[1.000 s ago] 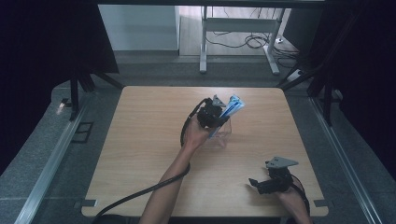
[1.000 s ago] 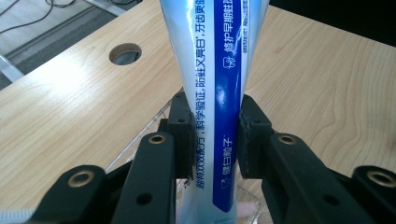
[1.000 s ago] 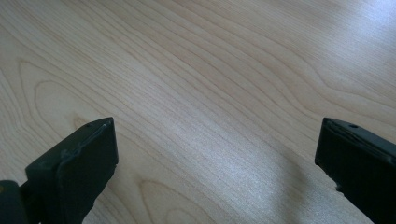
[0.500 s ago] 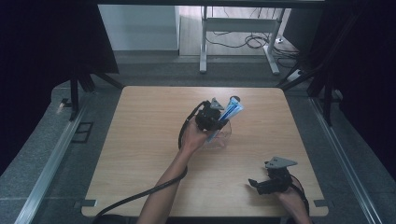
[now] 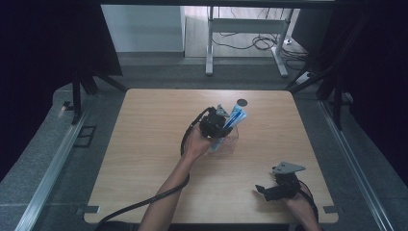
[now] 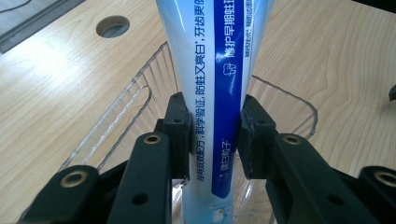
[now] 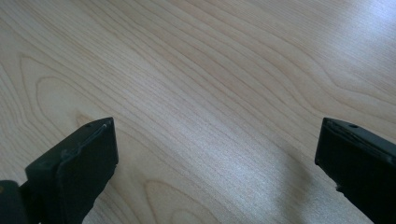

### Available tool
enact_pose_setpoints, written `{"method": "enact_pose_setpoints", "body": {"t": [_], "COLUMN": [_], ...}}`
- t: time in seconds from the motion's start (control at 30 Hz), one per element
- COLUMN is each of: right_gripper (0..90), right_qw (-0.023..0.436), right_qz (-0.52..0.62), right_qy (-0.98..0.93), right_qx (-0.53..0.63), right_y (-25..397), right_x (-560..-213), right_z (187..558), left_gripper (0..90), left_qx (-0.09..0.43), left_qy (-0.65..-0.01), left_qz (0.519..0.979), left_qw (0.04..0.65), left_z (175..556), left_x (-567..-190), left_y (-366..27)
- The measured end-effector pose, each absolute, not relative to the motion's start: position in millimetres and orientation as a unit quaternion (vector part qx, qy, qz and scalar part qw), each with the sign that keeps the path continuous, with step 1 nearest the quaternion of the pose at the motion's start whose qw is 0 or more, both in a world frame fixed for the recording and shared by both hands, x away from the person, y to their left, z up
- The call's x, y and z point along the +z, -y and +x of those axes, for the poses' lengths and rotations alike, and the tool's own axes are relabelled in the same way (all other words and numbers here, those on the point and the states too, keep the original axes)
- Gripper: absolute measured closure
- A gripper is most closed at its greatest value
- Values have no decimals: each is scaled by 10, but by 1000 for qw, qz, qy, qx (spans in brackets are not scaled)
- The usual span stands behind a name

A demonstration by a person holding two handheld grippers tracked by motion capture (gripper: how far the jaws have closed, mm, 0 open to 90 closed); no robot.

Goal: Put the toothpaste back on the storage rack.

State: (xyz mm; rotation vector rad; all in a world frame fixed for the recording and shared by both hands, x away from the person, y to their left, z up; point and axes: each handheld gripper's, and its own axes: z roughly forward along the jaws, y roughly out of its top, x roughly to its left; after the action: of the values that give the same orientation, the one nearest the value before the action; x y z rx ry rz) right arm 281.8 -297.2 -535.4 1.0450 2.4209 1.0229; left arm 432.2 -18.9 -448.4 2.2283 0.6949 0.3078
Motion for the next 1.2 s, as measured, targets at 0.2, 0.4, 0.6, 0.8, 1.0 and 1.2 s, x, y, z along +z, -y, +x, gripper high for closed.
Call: {"method": "enact_pose_setpoints", "body": {"t": [0.2,0.4,0.6,0.8,1.0,1.2], "right_gripper": [0,0,0,0,0,0], "right_qw": [157,157,156,156,157,157], "right_qz": [365,363,363,364,362,362], "right_qy": [-845,-846,-847,-847,-848,-848], "right_qx": [357,357,356,355,354,354], "right_y": [2973,2962,2963,2964,2964,2963], "right_x": [-5352,-5357,-5360,-5361,-5363,-5365], "right_z": [2816,2816,2816,2815,2816,2815], "left_gripper": [613,499,406,332,260,202], "left_qx": [121,123,118,120,102,86], "left_qy": [-273,-270,-264,-266,-270,-270], "left_qz": [872,869,870,865,863,857], "left_qw": [389,396,398,408,414,430], "left_z": [4311,4293,4259,4237,4208,4156], "left_x": [-4436,-4353,-4328,-4296,-4264,-4220], "left_y": [172,119,112,93,61,0]}}
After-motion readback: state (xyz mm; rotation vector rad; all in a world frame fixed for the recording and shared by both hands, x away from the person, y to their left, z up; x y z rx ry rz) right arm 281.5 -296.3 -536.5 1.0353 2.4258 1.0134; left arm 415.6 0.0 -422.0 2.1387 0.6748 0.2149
